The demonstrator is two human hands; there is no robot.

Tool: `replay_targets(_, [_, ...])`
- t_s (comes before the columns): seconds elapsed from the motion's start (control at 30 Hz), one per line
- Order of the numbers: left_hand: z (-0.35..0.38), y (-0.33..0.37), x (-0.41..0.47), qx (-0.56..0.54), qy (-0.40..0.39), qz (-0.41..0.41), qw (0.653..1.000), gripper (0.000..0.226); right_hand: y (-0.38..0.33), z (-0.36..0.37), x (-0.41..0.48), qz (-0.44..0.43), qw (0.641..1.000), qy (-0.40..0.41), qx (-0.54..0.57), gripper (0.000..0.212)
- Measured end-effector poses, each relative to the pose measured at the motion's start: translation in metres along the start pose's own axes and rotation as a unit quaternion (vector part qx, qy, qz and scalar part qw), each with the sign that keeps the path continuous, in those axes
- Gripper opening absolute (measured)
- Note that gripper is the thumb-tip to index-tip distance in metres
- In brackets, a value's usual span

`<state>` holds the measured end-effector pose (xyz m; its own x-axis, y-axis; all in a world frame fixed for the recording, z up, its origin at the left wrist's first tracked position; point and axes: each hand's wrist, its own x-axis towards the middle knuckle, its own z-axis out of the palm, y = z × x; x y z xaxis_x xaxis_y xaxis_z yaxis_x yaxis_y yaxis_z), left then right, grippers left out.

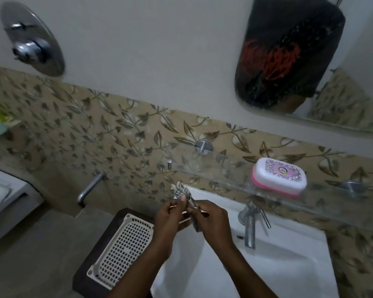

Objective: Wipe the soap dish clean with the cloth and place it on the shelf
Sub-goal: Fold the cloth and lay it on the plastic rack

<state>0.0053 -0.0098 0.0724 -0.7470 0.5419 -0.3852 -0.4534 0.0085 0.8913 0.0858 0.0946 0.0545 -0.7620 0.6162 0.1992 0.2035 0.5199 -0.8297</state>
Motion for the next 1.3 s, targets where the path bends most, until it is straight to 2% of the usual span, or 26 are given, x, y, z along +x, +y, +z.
replay_targets(0.1, [-0.02,0.01,-0.016,-0.006,0.015,0.023,1.0,0.037,-0.022,0.008,-0.003,0.014,0.998,-0.03,0.06,0.011])
replay_targets(0.2, [-0.043,0.015,-0.024,-0.029,0.057,0.039,0.997,0.028,-0.038,0.023,-0.004,0.026,0.99,-0.07,0.122,0.015])
replay_targets(0.3, [-0.073,0.014,-0.025,-0.068,0.09,0.03,0.993,0.019,-0.047,0.046,0.002,0.05,0.982,-0.096,0.152,0.033])
replay_targets(0.4, [-0.11,0.01,-0.022,-0.104,0.126,0.017,0.986,0.023,-0.045,0.079,0.013,0.116,0.968,-0.11,0.194,0.062])
replay_targets(0.43, [-0.121,0.008,-0.021,-0.113,0.137,0.017,0.984,0.022,-0.043,0.091,0.017,0.141,0.96,-0.118,0.213,0.065])
replay_targets(0.5, [-0.144,0.004,-0.019,-0.131,0.169,0.017,0.977,0.022,-0.043,0.113,0.025,0.195,0.937,-0.141,0.254,0.051])
replay_targets(0.57, [-0.17,-0.003,-0.016,-0.152,0.205,0.013,0.967,0.025,-0.043,0.135,0.033,0.253,0.899,-0.154,0.323,0.031])
replay_targets(0.67, [-0.209,-0.021,-0.014,-0.185,0.248,0.003,0.951,0.031,-0.036,0.162,0.051,0.32,0.851,-0.17,0.38,0.016])
replay_targets(0.8, [-0.249,-0.059,-0.01,-0.173,0.276,-0.034,0.945,0.031,-0.014,0.193,0.068,0.368,0.844,-0.211,0.327,0.023])
replay_targets(0.93, [-0.272,-0.101,0.009,-0.164,0.292,-0.08,0.939,0.003,0.021,0.232,0.083,0.401,0.858,-0.239,0.212,0.023])
replay_targets(1.13, [-0.291,-0.166,0.045,-0.159,0.322,-0.135,0.924,0.012,0.055,0.289,0.092,0.448,0.837,-0.274,0.151,0.022])
replay_targets(1.23, [-0.3,-0.188,0.065,-0.158,0.345,-0.145,0.914,0.015,0.076,0.319,0.099,0.438,0.84,-0.295,0.124,0.027])
replay_targets(1.3, [-0.307,-0.202,0.077,-0.149,0.375,-0.152,0.902,0.015,0.087,0.336,0.105,0.394,0.856,-0.333,0.039,0.023])
